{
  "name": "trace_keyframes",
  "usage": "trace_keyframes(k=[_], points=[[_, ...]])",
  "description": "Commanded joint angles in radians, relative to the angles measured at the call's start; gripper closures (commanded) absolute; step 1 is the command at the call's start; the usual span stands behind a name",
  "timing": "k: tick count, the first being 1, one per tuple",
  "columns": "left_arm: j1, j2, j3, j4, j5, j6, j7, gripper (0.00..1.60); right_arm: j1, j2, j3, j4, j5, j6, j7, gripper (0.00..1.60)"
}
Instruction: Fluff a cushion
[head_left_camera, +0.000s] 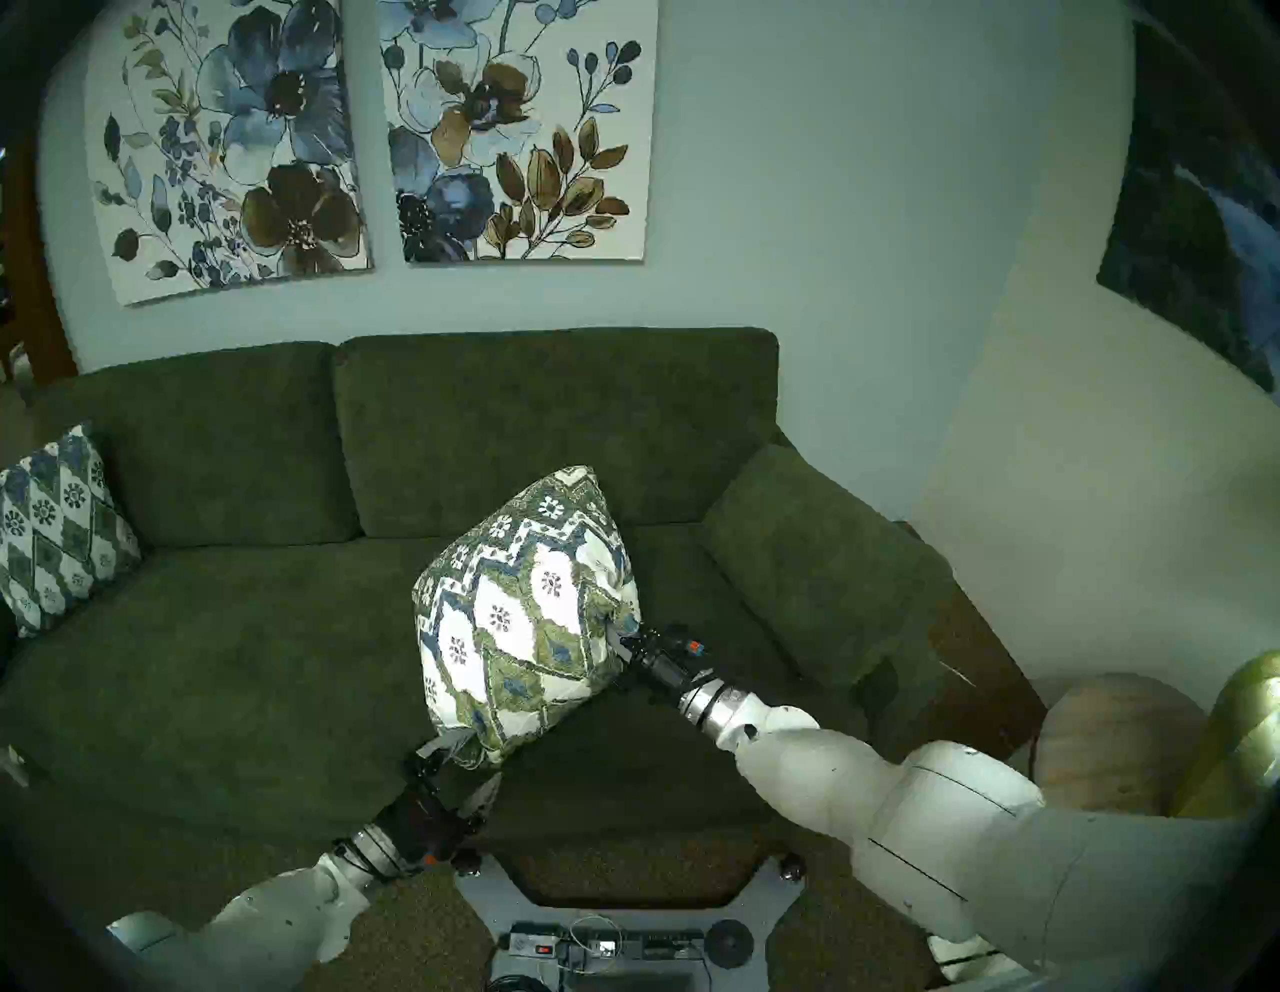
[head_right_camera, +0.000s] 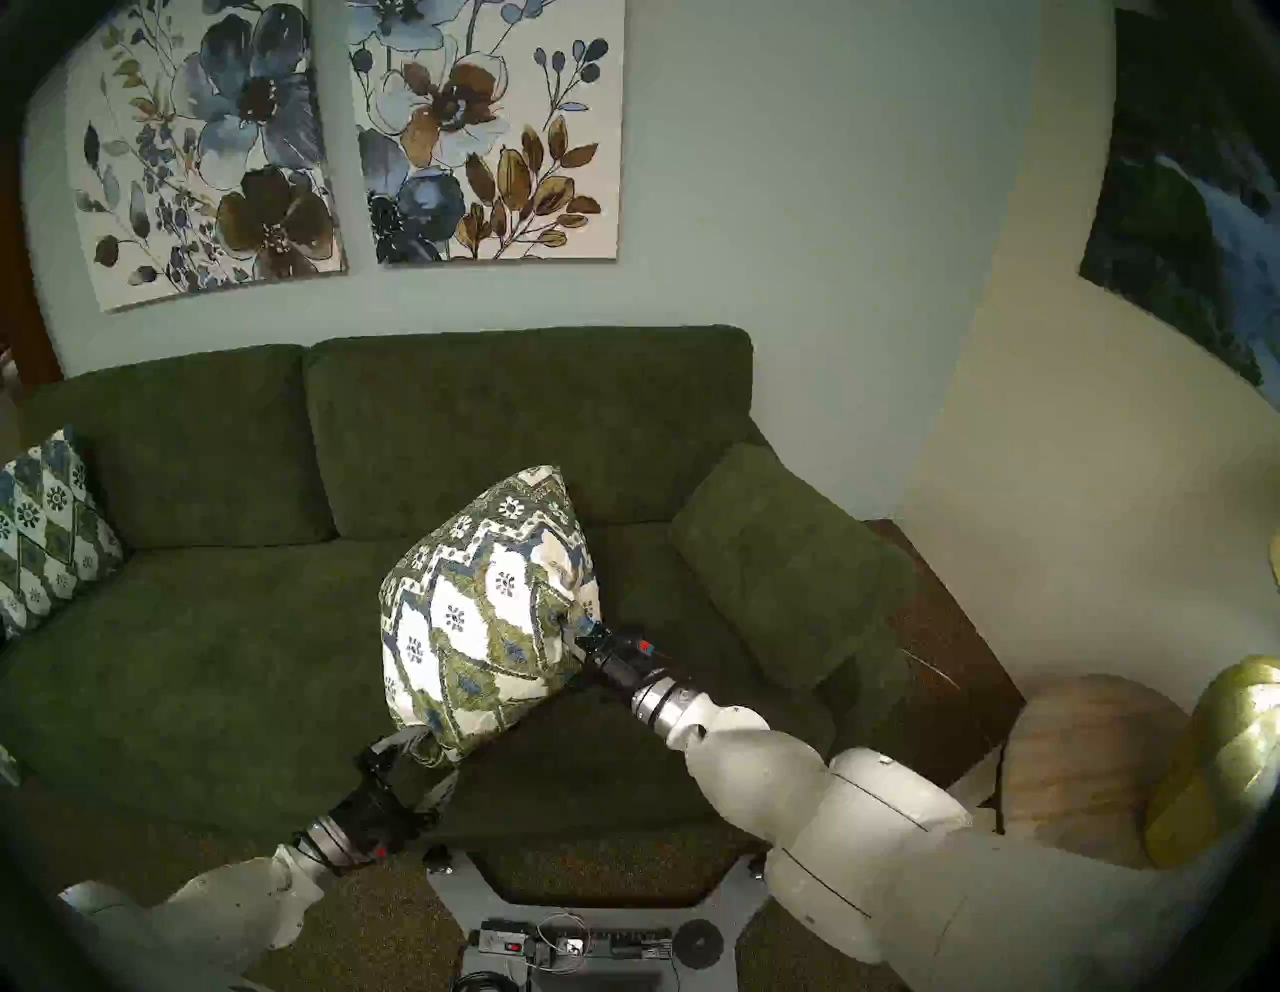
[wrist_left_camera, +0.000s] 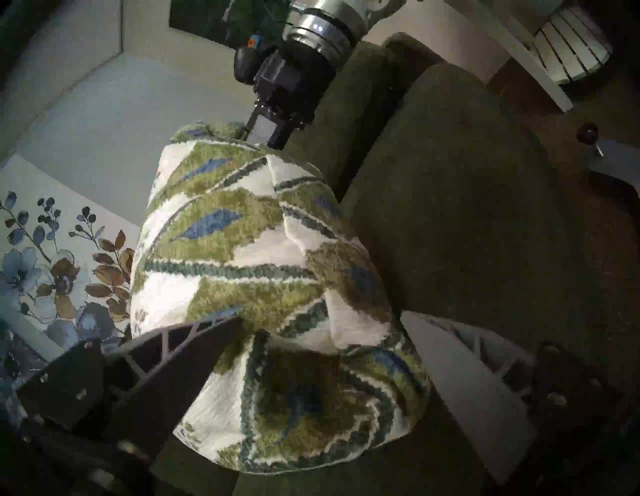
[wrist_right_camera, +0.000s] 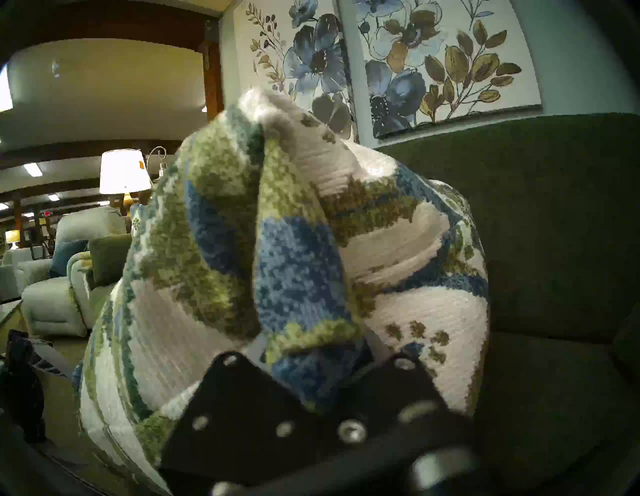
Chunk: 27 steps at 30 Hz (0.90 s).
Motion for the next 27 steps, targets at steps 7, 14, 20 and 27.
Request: trace_keyframes(k=[7, 14, 20, 27], points=[[0.07, 0.078, -0.082, -0.083, -0.034, 0.107, 0.015, 0.0, 0.022, -0.02, 0.019, -0.02, 0.025, 0.001, 0.049, 1.6], [0.043, 0.031, -0.095, -0.039, -0.074, 0.089, -0.059, 0.0, 0.029, -0.014, 0.032, -0.015, 0.044, 0.01, 0.08, 1.6], [0.029, -0.025, -0.08, -0.029, -0.087, 0.067, -0.117, 0.0, 0.04, -0.013, 0.044, -0.007, 0.059, 0.017, 0.085, 1.6], [-0.01, -0.069, -0.078, -0.005, -0.103, 0.053, -0.169, 0.0, 0.044, -0.02, 0.048, -0.002, 0.066, 0.031, 0.094, 1.6]])
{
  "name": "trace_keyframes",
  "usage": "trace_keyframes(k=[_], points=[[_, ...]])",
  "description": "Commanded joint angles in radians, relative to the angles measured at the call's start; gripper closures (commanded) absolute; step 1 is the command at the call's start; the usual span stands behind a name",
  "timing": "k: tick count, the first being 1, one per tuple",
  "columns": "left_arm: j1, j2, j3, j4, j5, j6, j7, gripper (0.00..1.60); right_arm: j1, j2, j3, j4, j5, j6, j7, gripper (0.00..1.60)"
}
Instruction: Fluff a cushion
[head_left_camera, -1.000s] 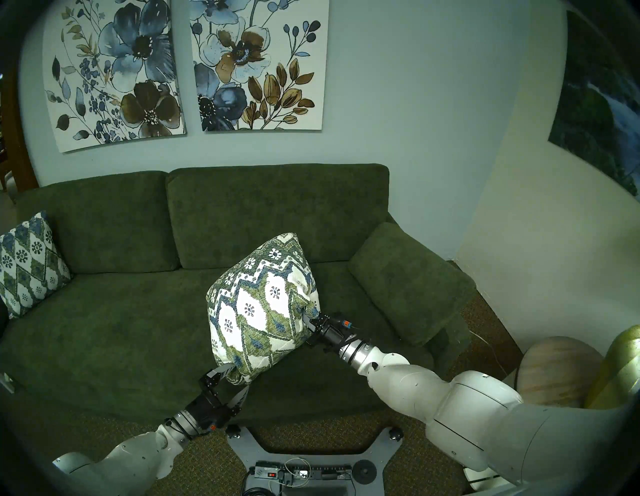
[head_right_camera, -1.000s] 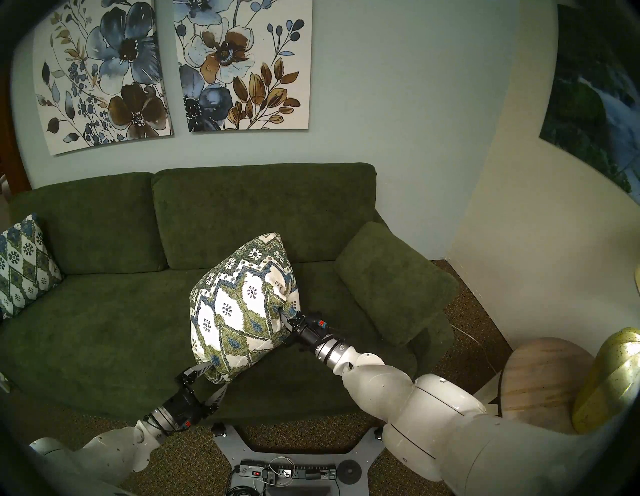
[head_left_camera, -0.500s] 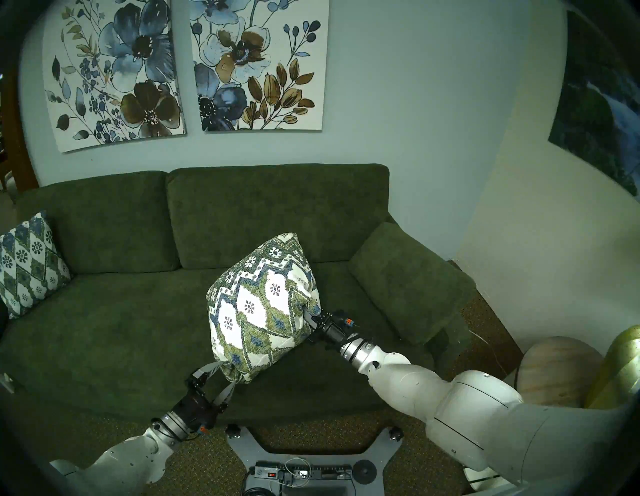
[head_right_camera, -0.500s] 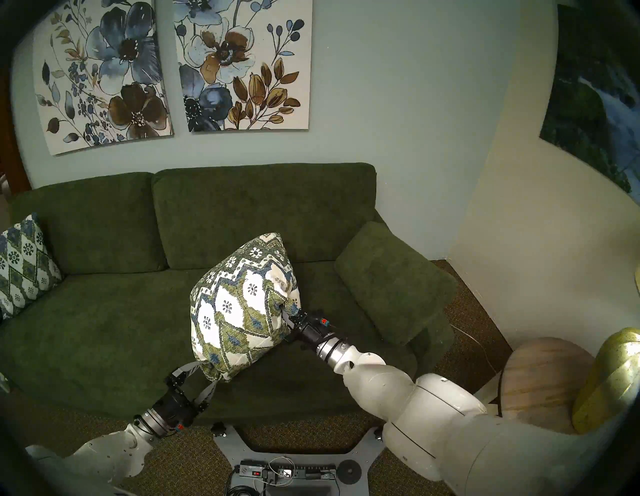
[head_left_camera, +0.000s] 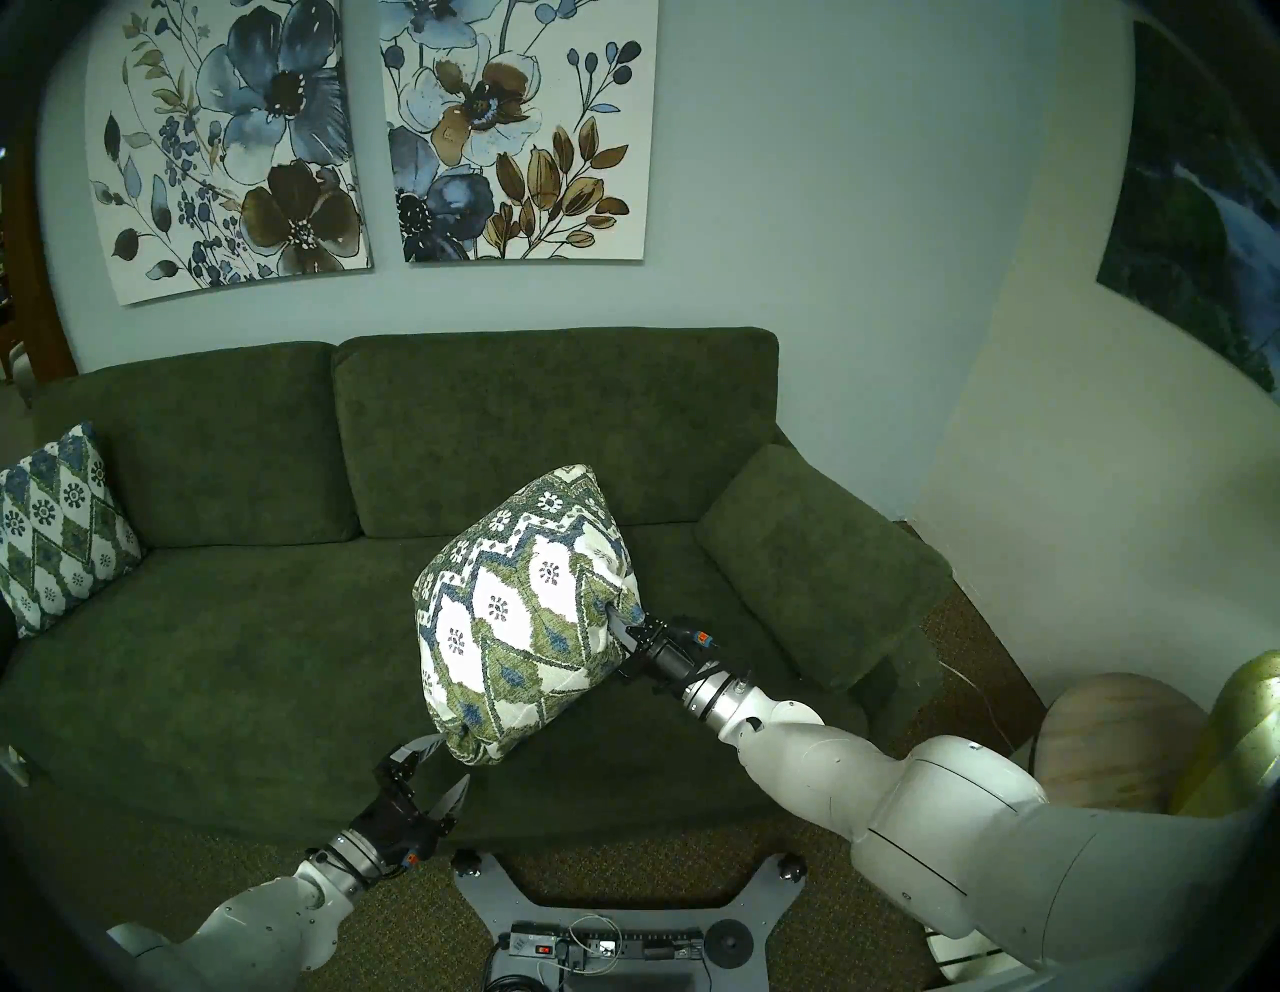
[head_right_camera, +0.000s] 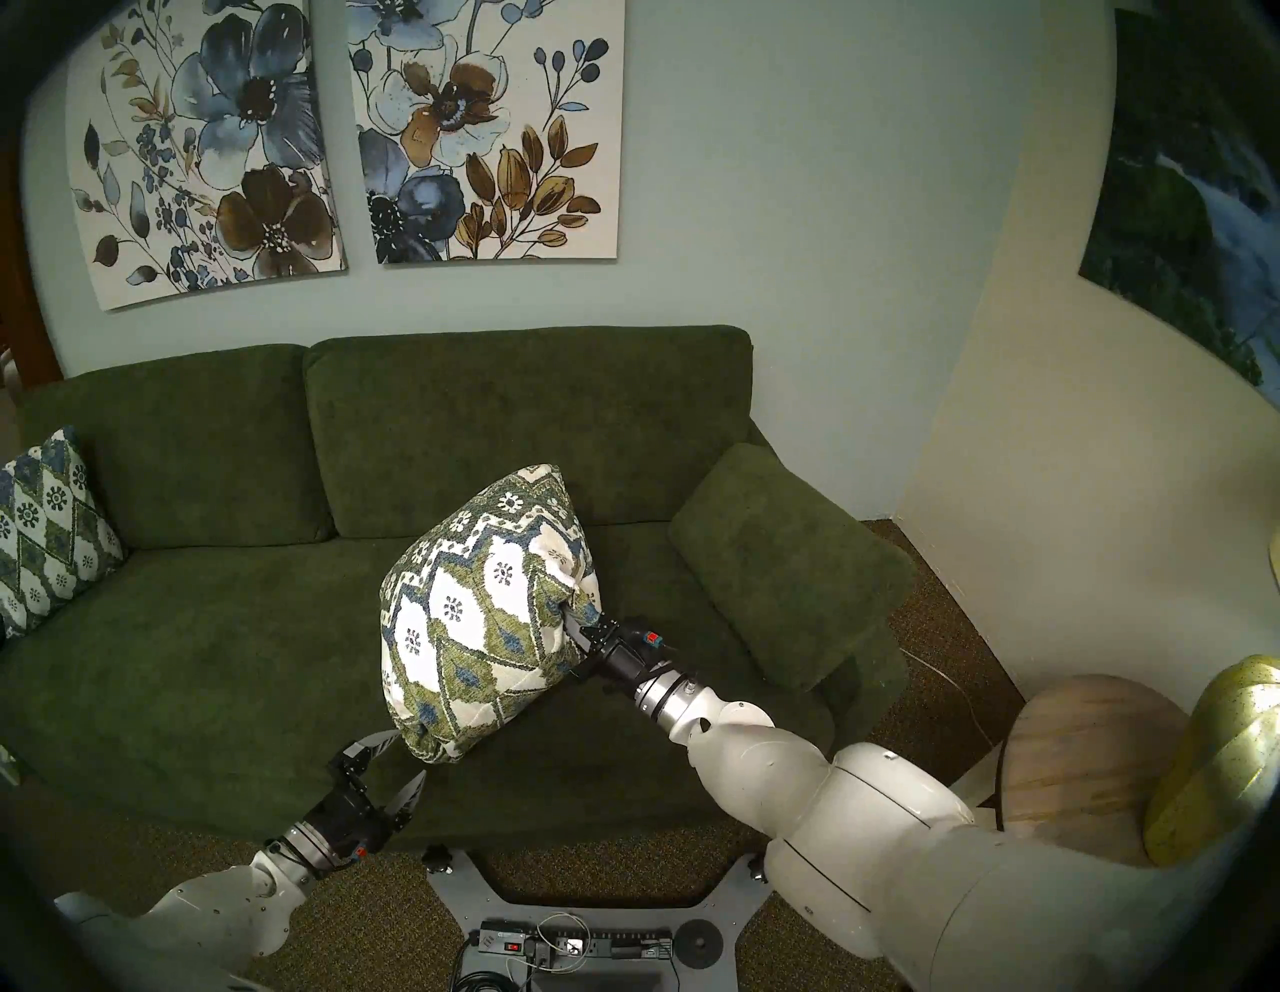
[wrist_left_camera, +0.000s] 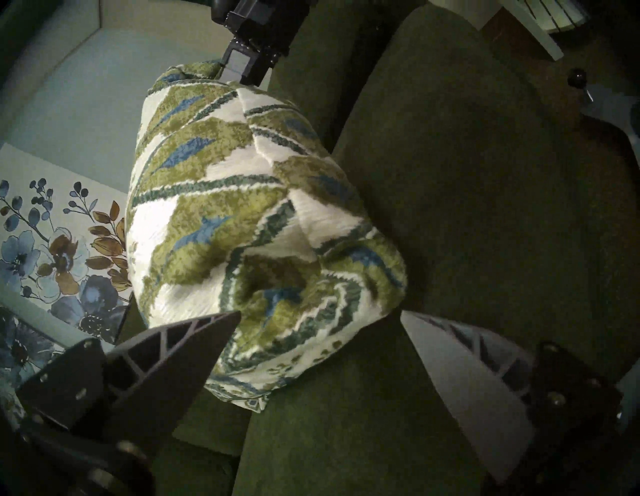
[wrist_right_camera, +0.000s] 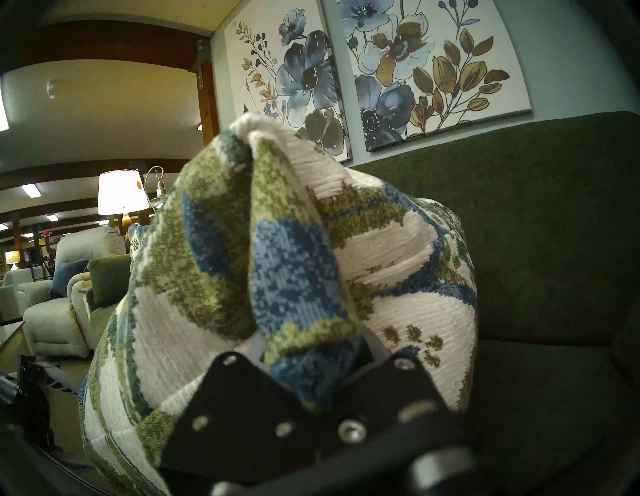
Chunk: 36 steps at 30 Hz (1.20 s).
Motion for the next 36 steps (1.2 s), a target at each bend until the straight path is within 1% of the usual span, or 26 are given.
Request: trace_keyframes(k=[1, 4, 7, 9, 12, 18, 19, 20, 21, 26, 30, 33, 34, 36], points=[[-0.056, -0.07, 0.005, 0.007, -0.022, -0.015, -0.046, 0.0, 0.033, -0.02, 0.002, -0.011, 0.003, 0.011, 0.017, 1.6], [-0.078, -0.081, 0.004, 0.031, -0.024, -0.007, -0.075, 0.0, 0.035, -0.023, 0.003, -0.01, 0.006, 0.015, 0.021, 1.6], [-0.113, -0.07, -0.012, 0.049, -0.037, -0.011, -0.102, 0.0, 0.039, -0.024, 0.005, -0.007, 0.01, 0.021, 0.025, 1.6], [-0.122, -0.069, -0.016, 0.056, -0.04, -0.013, -0.112, 0.0, 0.039, -0.024, 0.006, -0.006, 0.011, 0.022, 0.027, 1.6], [-0.151, -0.069, -0.021, 0.094, -0.041, -0.008, -0.153, 0.0, 0.04, -0.024, 0.009, -0.007, 0.016, 0.024, 0.035, 1.6], [-0.184, -0.065, -0.038, 0.124, -0.052, -0.016, -0.181, 0.0, 0.04, -0.024, 0.012, -0.004, 0.021, 0.026, 0.042, 1.6], [-0.189, -0.067, -0.039, 0.129, -0.053, -0.019, -0.186, 0.8, 0.04, -0.024, 0.013, -0.003, 0.022, 0.026, 0.044, 1.6], [-0.194, -0.072, -0.035, 0.135, -0.048, -0.017, -0.196, 0.97, 0.04, -0.025, 0.013, -0.002, 0.023, 0.026, 0.045, 1.6], [-0.198, -0.076, -0.033, 0.139, -0.045, -0.016, -0.202, 1.6, 0.04, -0.025, 0.014, -0.001, 0.024, 0.027, 0.047, 1.6], [-0.206, -0.067, -0.03, 0.121, -0.038, -0.033, -0.197, 1.6, 0.034, -0.028, 0.013, 0.009, 0.024, 0.027, 0.05, 1.6], [-0.187, -0.054, -0.025, 0.076, -0.029, -0.062, -0.172, 1.6, 0.031, -0.03, 0.012, 0.015, 0.025, 0.025, 0.051, 1.6], [-0.172, -0.024, -0.046, 0.033, -0.045, -0.086, -0.135, 1.6, 0.031, -0.033, 0.013, 0.021, 0.027, 0.025, 0.042, 1.6], [-0.171, -0.007, -0.053, 0.021, -0.049, -0.093, -0.127, 1.6, 0.034, -0.032, 0.013, 0.022, 0.029, 0.027, 0.041, 1.6], [-0.185, 0.034, -0.077, 0.007, -0.056, -0.086, -0.109, 1.6, 0.05, -0.028, 0.019, 0.021, 0.036, 0.028, 0.035, 1.6]])
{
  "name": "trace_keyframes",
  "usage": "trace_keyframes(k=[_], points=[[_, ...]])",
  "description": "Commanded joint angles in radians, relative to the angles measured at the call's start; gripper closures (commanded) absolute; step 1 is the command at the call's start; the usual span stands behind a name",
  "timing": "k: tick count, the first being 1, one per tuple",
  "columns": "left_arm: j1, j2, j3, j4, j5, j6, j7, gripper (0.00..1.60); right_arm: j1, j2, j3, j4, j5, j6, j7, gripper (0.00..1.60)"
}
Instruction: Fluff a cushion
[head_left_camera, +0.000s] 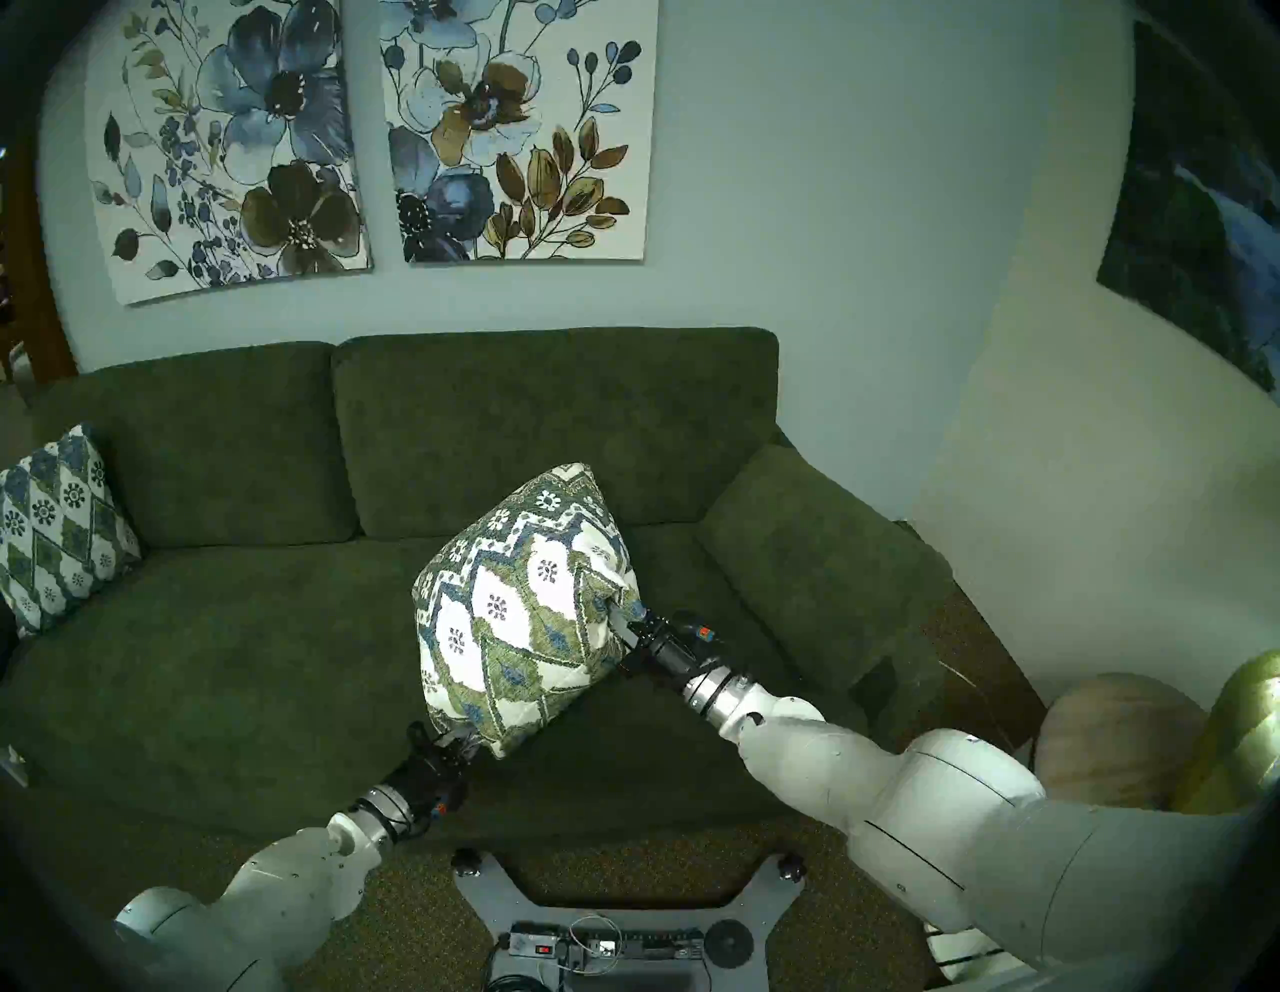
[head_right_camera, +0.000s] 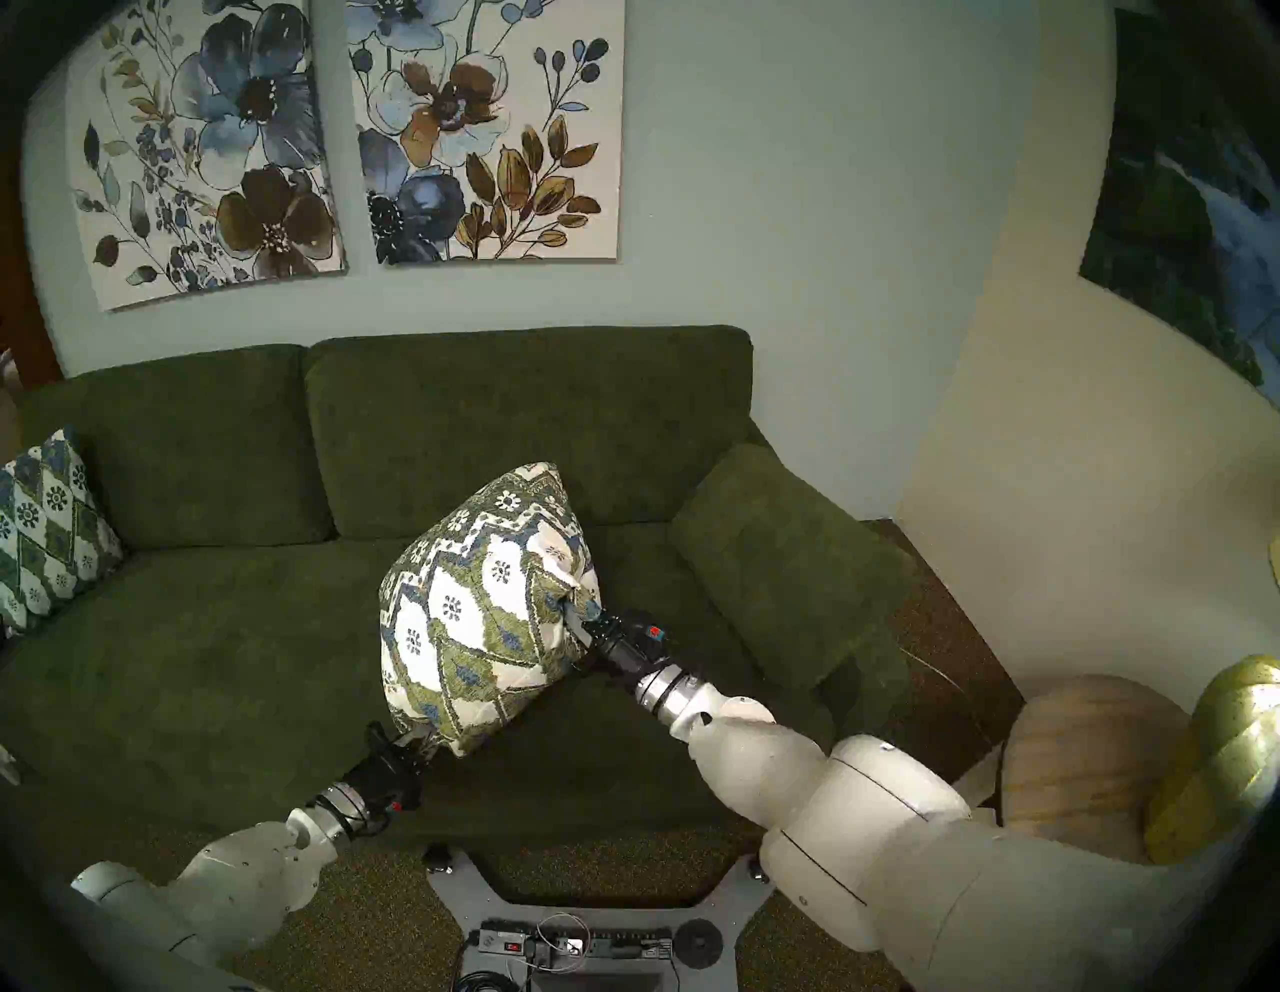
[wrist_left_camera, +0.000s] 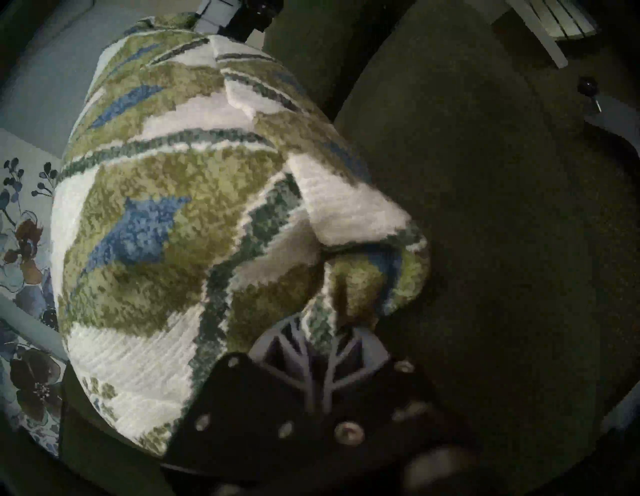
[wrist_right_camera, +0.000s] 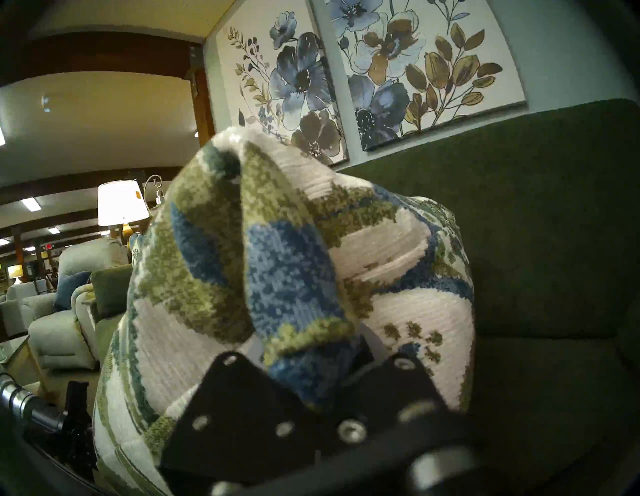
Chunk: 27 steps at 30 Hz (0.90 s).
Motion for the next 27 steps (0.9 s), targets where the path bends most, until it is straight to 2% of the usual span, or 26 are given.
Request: trace_keyframes(k=[1, 5, 14, 21, 27], points=[[-0.02, 0.086, -0.047, -0.076, -0.019, -0.021, 0.071, 1.6, 0.036, -0.016, 0.001, -0.01, 0.0, 0.002, -0.008, 1.6], [-0.072, 0.135, -0.091, -0.095, -0.028, -0.01, 0.09, 1.6, 0.11, -0.004, 0.03, -0.046, 0.024, -0.006, -0.022, 1.6], [-0.155, 0.211, -0.173, -0.189, -0.032, -0.013, 0.117, 1.6, 0.16, 0.006, 0.1, -0.161, 0.056, -0.069, -0.041, 1.6], [-0.238, 0.232, -0.218, -0.3, -0.024, -0.004, 0.132, 1.6, 0.22, -0.001, 0.143, -0.262, 0.059, -0.125, -0.039, 1.6], [-0.29, 0.229, -0.227, -0.394, -0.013, 0.0, 0.141, 1.6, 0.259, -0.007, 0.174, -0.331, 0.06, -0.126, -0.055, 1.6]])
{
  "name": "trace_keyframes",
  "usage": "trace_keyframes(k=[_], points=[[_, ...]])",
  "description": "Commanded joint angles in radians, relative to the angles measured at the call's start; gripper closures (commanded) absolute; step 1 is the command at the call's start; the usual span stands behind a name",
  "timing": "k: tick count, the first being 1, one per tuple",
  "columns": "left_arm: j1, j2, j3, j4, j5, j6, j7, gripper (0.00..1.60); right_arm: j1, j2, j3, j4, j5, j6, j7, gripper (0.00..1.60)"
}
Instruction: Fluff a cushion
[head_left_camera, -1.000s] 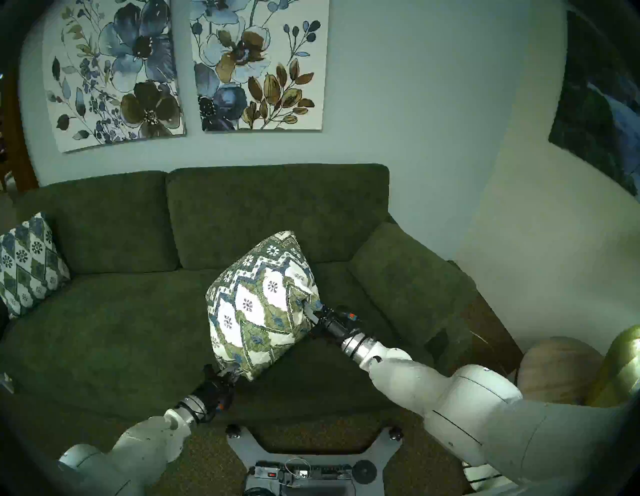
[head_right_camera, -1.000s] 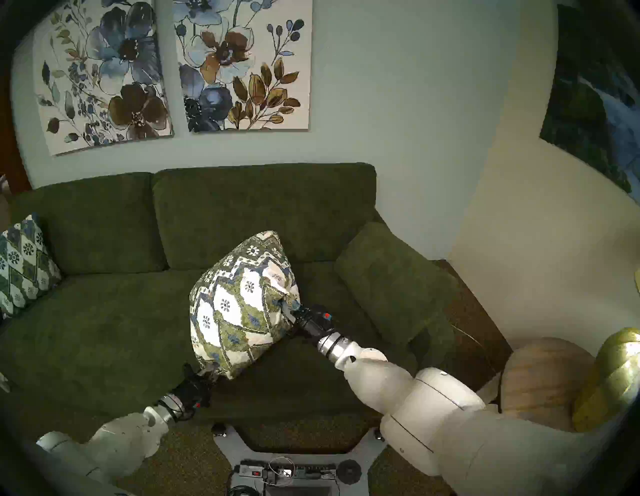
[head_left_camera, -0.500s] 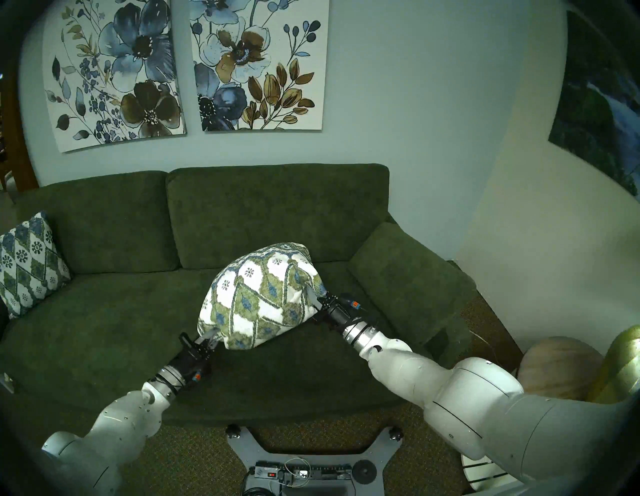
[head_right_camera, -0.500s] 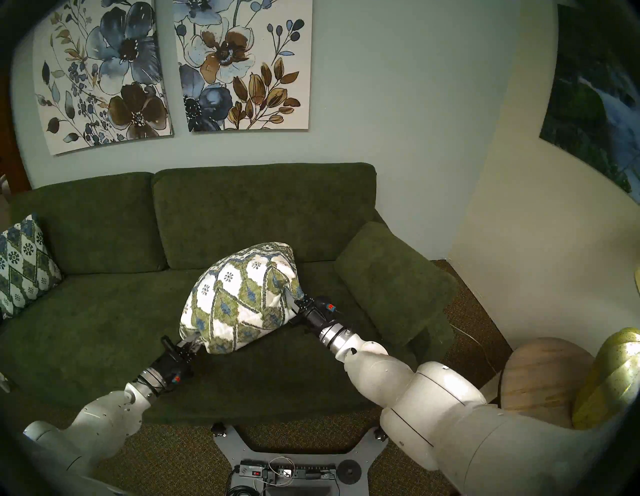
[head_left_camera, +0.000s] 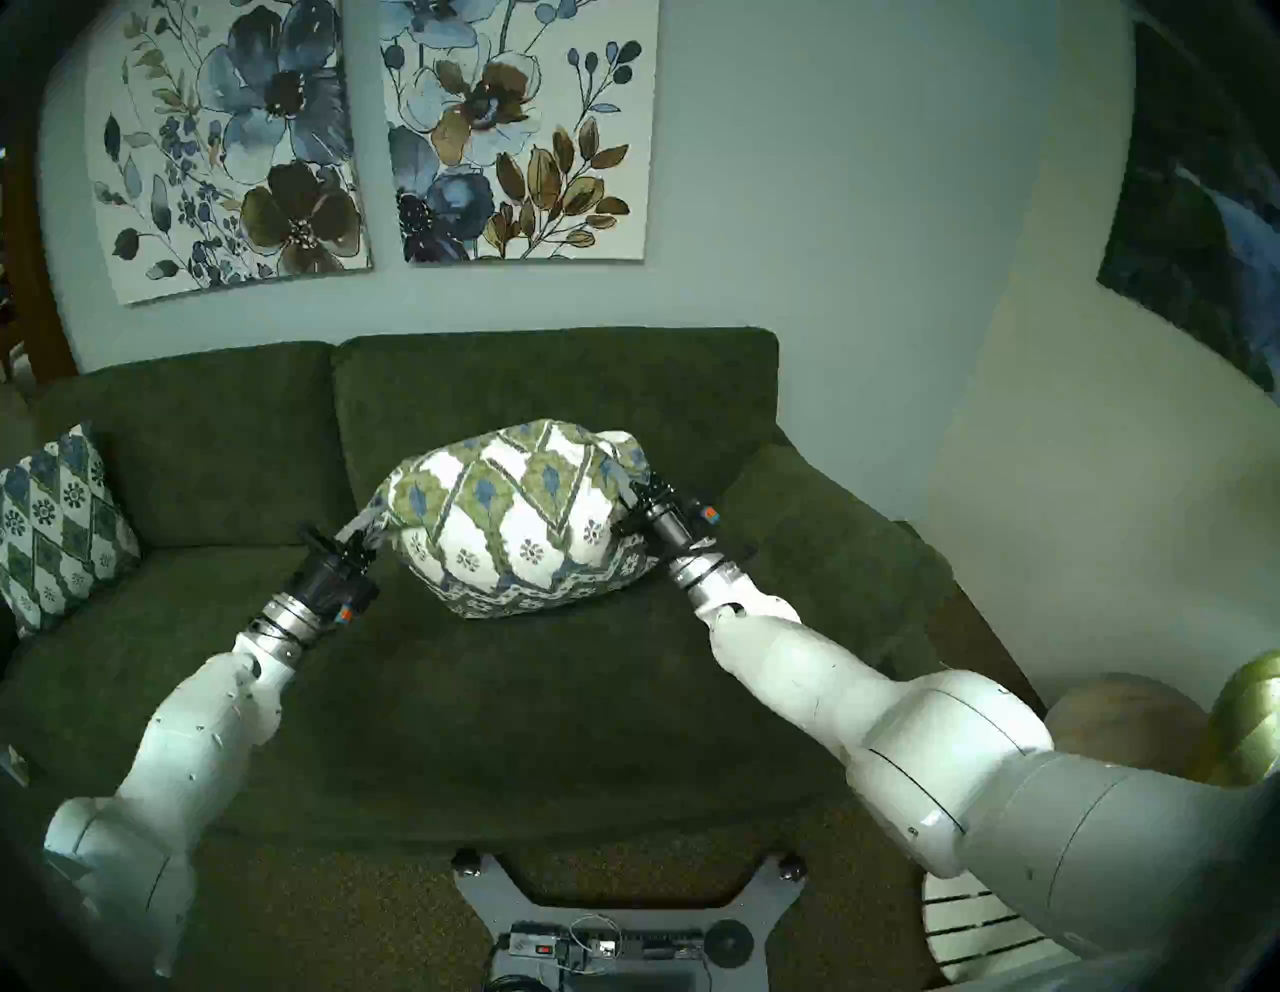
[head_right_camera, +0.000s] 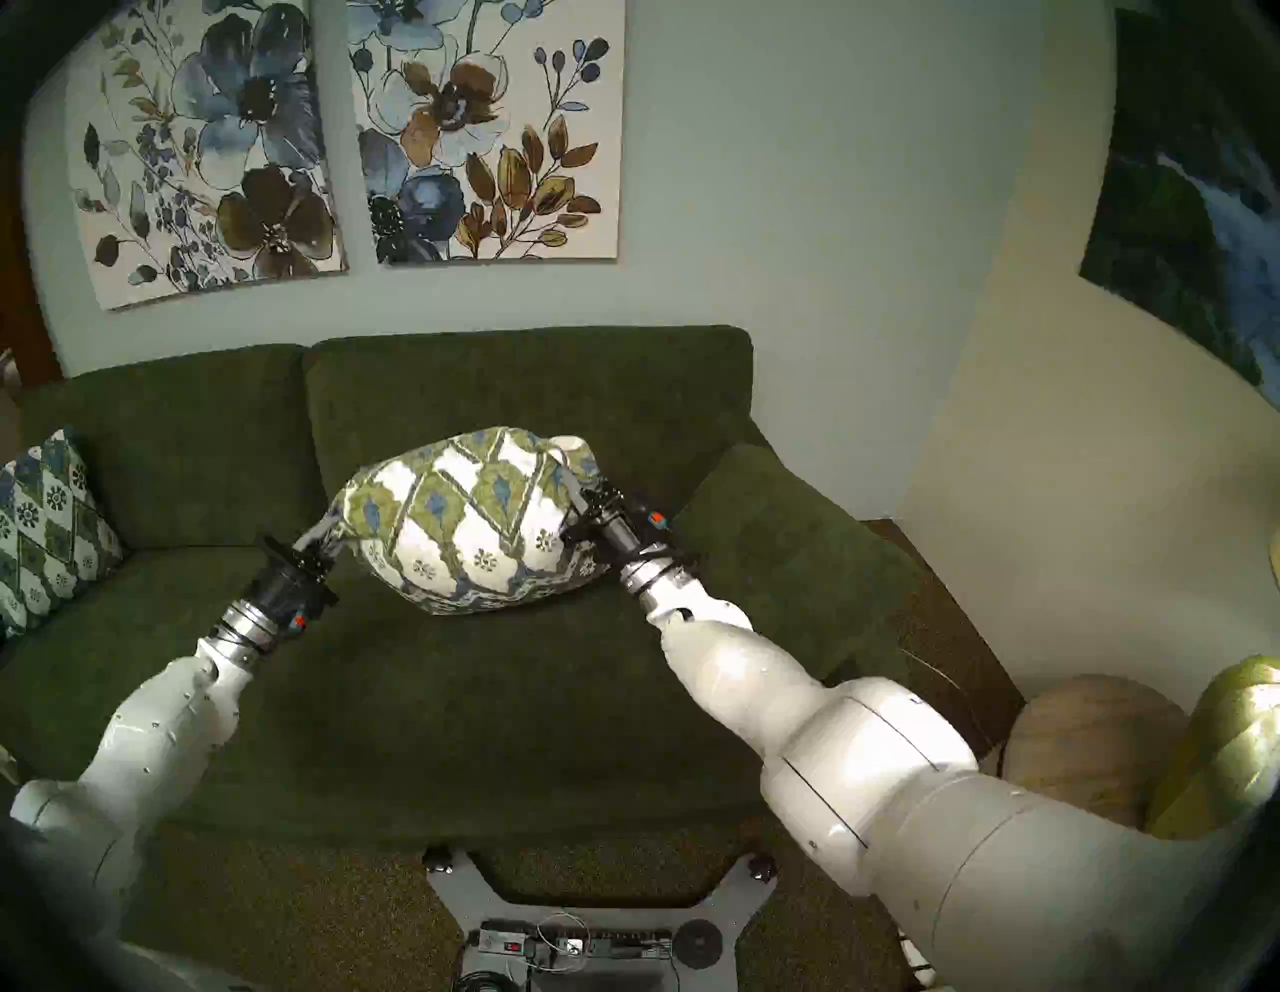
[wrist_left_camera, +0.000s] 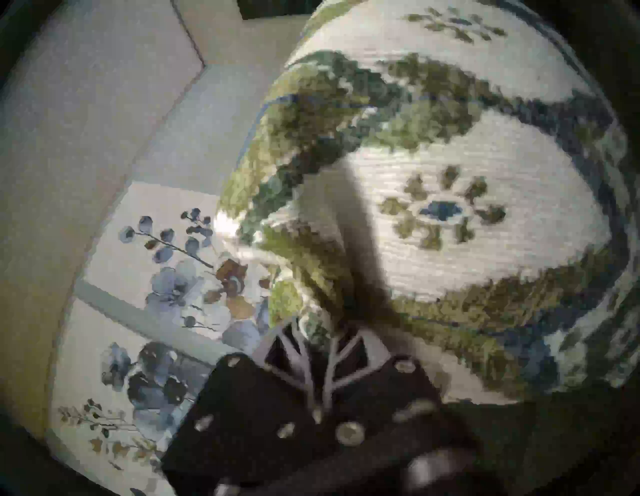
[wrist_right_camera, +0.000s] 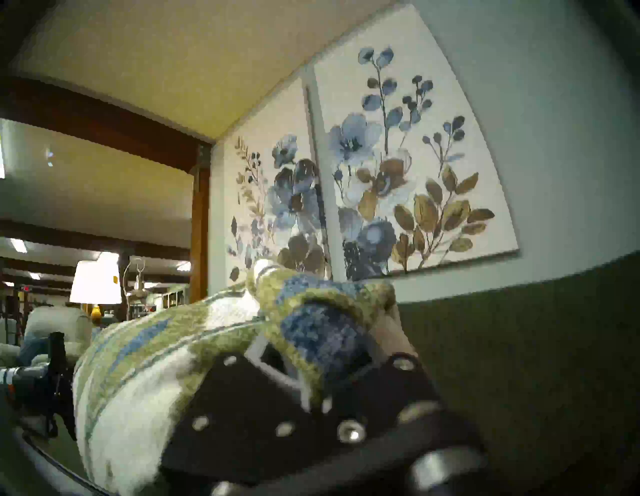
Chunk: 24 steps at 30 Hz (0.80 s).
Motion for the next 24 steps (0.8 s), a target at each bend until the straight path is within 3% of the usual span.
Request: trace_keyframes(k=[1, 12, 17, 19, 22, 24], points=[[-0.117, 0.017, -0.031, -0.122, 0.0, 0.004, 0.032, 1.6, 0.115, -0.006, 0.047, -0.119, 0.012, -0.034, 0.012, 1.6], [-0.196, 0.001, -0.03, -0.259, 0.015, 0.026, 0.034, 1.6, 0.174, -0.025, 0.109, -0.231, 0.015, -0.034, 0.002, 1.6], [-0.229, -0.027, -0.007, -0.322, 0.039, 0.055, 0.024, 1.6, 0.208, 0.001, 0.129, -0.299, 0.006, -0.034, 0.018, 1.6], [-0.204, -0.059, 0.018, -0.307, 0.064, 0.092, 0.009, 1.6, 0.141, 0.016, 0.128, -0.305, -0.011, -0.034, 0.038, 1.6], [-0.13, -0.094, 0.059, -0.208, 0.08, 0.126, -0.009, 1.6, 0.018, 0.004, 0.091, -0.204, -0.022, -0.034, 0.014, 1.6], [-0.086, -0.089, 0.069, -0.175, 0.075, 0.119, -0.011, 1.6, 0.029, 0.01, 0.076, -0.14, -0.011, -0.034, -0.013, 1.6]])
